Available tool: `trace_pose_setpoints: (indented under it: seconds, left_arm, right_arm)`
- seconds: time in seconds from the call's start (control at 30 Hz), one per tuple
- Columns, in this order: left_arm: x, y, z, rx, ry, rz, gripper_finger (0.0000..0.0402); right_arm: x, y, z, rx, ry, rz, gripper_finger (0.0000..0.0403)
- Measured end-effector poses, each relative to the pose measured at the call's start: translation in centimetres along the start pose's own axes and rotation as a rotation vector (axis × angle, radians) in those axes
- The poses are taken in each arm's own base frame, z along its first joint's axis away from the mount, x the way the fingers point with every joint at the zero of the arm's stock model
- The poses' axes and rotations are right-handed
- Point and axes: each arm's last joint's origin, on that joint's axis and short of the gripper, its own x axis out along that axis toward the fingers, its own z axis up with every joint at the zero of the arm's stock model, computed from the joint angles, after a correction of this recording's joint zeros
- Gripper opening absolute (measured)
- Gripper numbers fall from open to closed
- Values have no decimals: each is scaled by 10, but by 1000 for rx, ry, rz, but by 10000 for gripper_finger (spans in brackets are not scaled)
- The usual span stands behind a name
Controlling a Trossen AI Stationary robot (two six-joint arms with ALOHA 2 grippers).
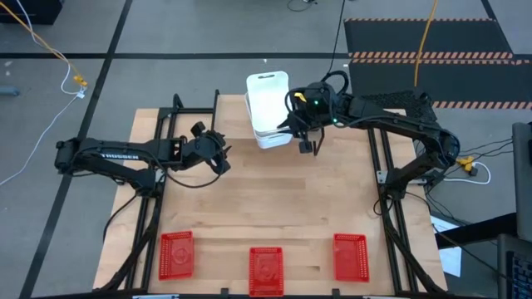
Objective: Stack baskets on shelf by color
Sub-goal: Stack the white bin on the stacked white bins on the shelf
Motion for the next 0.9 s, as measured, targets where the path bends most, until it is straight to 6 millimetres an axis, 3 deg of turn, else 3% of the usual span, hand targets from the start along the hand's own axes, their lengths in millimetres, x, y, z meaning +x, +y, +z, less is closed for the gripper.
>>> trace_pose_setpoints:
  seconds: [0.2,0.47,0.9]
  left_arm:
    - [0,0,0,0,0,1,207]
    - [0,0,0,1,-1,1,207]
    - [0,0,-1,6,7,2,207]
  right_arm:
    - [0,0,0,-13,-1,0,5]
    - [-5,-3,9,-107,-56,-34,3]
    - [-8,-4,12,-43,-58,-26,1]
